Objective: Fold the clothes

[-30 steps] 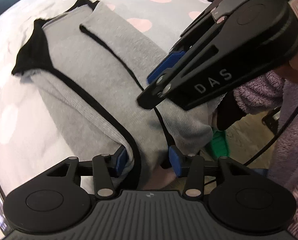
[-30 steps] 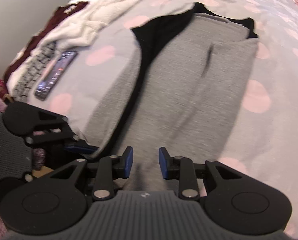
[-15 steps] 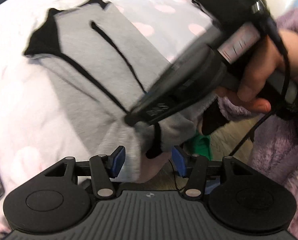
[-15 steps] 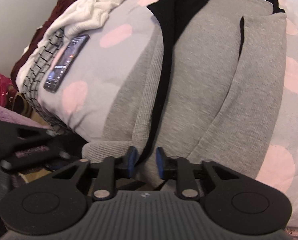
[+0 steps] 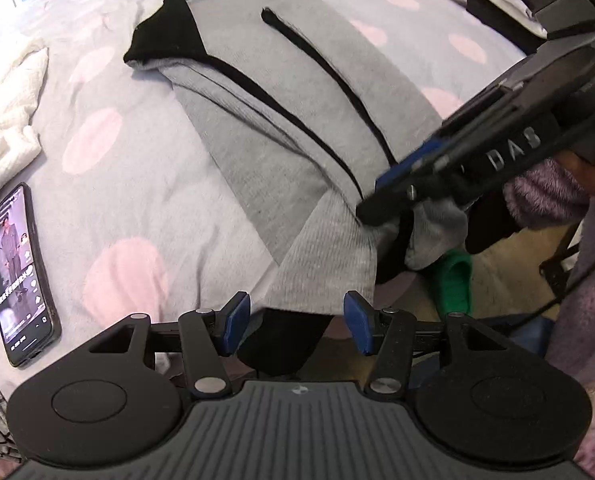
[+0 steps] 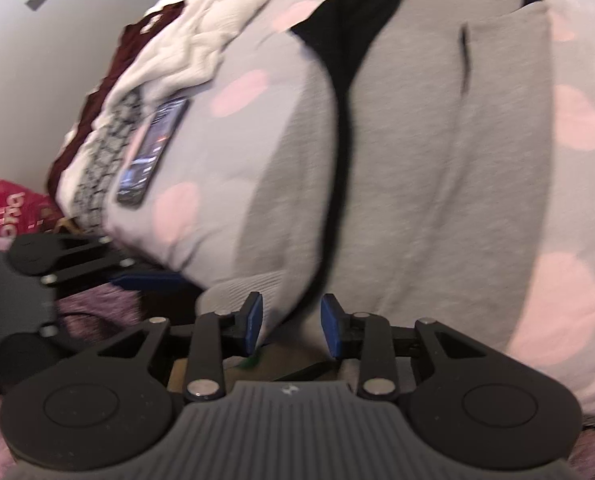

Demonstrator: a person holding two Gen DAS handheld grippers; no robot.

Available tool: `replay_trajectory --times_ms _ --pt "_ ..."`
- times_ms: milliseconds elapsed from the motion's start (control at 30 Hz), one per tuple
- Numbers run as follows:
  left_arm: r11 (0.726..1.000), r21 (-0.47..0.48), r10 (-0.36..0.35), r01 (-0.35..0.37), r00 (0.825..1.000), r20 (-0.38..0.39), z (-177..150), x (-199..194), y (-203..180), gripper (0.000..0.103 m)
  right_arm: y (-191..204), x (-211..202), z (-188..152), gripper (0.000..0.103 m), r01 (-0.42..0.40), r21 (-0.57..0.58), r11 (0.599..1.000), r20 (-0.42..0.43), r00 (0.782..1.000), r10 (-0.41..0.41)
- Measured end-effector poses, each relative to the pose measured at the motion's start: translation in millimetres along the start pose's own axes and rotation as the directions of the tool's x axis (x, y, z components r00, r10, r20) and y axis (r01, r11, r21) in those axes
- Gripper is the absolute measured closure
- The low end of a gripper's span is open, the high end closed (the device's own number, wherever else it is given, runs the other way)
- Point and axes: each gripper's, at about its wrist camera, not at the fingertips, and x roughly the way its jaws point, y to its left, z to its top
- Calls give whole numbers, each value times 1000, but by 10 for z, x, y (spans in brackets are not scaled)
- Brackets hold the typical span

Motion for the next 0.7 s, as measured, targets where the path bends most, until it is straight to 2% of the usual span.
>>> replay_trajectory --times_ms 200,333,400,567,700 --pt "999 48 1 -1 1000 -10 -43 113 -54 54 0 343 -71 67 -42 79 996 -101 994 50" --pt "996 93 -3 4 1000 -6 -83 145 -120 54 -52 474 -98 70 -81 142 987 -85 992 94" --pt "996 91 -4 3 1000 17 -94 78 -124 54 -42 442 -97 97 -99 146 984 -73 991 111" --pt "996 63 -73 66 992 102 -87 -130 -72 54 29 165 -127 99 -91 112 989 -53 994 97" --pt "991 91 -101 93 991 86 -42 -80 -116 54 -39 55 -191 99 9 98 995 -95 995 0"
